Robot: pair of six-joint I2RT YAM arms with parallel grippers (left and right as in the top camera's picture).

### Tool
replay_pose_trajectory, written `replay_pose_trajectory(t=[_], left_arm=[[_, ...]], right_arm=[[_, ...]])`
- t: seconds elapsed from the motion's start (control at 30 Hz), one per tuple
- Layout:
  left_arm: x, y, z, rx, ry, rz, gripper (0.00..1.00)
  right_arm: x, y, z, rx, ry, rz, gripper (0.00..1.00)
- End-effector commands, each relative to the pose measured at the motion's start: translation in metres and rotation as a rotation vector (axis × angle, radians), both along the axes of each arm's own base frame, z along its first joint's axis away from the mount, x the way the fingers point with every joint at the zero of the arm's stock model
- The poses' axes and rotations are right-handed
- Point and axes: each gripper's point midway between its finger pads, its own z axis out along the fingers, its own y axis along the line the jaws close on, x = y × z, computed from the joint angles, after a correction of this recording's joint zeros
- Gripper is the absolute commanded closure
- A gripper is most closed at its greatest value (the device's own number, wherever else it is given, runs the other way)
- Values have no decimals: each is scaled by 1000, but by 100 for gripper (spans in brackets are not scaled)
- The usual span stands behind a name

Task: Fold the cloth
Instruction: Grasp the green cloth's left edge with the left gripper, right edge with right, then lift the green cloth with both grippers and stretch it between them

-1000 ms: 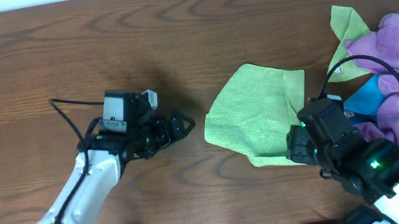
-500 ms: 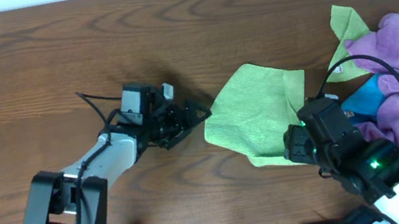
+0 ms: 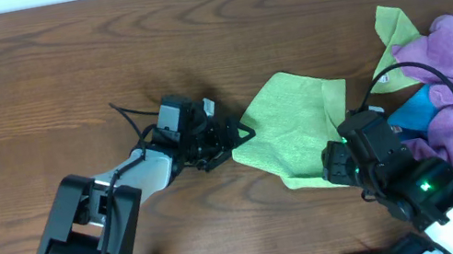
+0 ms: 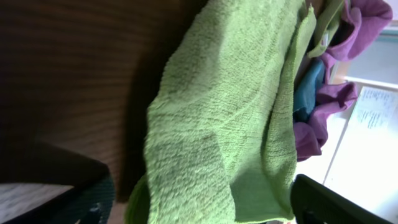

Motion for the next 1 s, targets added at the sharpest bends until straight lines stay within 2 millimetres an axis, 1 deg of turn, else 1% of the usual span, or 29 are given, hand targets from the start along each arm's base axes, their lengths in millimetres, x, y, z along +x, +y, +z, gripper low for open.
replay_pose_trajectory(t=[0.0, 0.03, 0.07, 0.1, 0.2, 0.23, 0.33, 0.43, 0.5, 0.53, 0.6, 0.63, 0.73, 0.83, 0.87, 0.93, 0.97], left_arm=[[-3, -7, -3, -13, 39, -2, 14], [-2, -10, 0, -24, 29, -10, 17], [-3, -13, 2, -38, 22, -18, 25], [-3, -14, 4, -45, 21, -22, 35], [-4, -17, 8, -67, 35, -22, 82], [-2, -18, 12, -87, 24, -30, 94], [7, -20, 28, -155, -4, -33, 94], [27, -14, 52, -206, -54, -18, 94], [46, -2, 77, -238, -112, 10, 94], [50, 3, 85, -247, -128, 16, 94], [60, 18, 99, -249, -153, 38, 94], [60, 23, 102, -247, -156, 37, 94], [53, 37, 96, -208, -139, 30, 94], [39, 55, 80, -129, -92, 27, 94], [34, 60, 76, -108, -76, 22, 94], [25, 65, 68, -84, -47, 4, 94], [19, 67, 64, -67, -31, -7, 94]], right_arm=[[1, -1, 1, -5, -7, 7, 39], [1, -1, 1, -5, -7, 7, 39], [1, -1, 1, -5, -7, 7, 39], [1, -1, 1, -5, -7, 7, 39], [1, -1, 1, -5, -7, 7, 39], [1, -1, 1, -5, -7, 7, 39], [1, -1, 0, -7, -3, 7, 39], [1, -1, -3, -15, 13, 7, 39], [4, 0, -8, -24, 32, 7, 39], [5, 1, -10, -26, 37, 7, 39], [11, 3, -16, -32, 48, 7, 38], [14, 5, -18, -32, 49, 7, 38], [23, 10, -22, -30, 44, 10, 38], [39, 18, -26, -43, 15, 57, 38], [45, 22, -29, -48, 7, 85, 41], [56, 29, -39, -56, 8, 125, 41], [61, 33, -47, -58, 17, 136, 41]])
